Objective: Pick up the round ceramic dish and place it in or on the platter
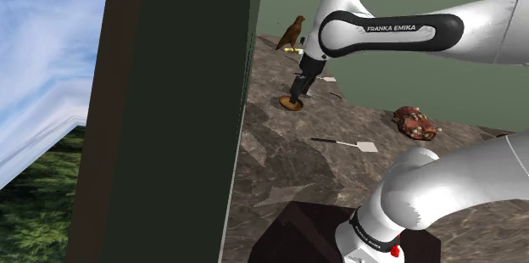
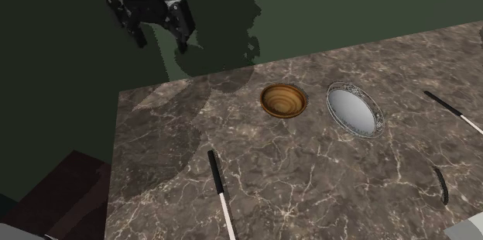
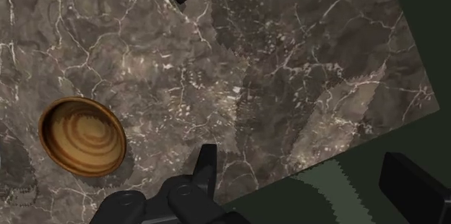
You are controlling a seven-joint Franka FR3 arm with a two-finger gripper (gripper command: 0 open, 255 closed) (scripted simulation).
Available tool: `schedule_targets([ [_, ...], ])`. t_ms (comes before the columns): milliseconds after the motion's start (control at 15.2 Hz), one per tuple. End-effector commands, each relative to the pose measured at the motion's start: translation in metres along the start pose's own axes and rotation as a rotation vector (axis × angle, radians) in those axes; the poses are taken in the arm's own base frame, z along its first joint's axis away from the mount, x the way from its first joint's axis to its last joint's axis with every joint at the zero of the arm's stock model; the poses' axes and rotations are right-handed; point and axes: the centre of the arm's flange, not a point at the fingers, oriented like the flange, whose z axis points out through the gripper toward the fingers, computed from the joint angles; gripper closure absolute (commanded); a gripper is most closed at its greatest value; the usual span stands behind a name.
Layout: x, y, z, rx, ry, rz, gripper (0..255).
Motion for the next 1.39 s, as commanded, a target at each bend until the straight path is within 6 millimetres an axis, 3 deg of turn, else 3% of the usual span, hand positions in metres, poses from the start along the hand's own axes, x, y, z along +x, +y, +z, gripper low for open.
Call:
schedule_targets([
  [0, 0.012, 0.017, 0.019, -0.020, 0.006, 0.008, 0],
  [1122, 0.082, 0.161, 0.148, -0.180, 0.041, 0.081, 0],
  [1320, 0.082, 0.164, 0.163, -0.180, 0.041, 0.081, 0],
])
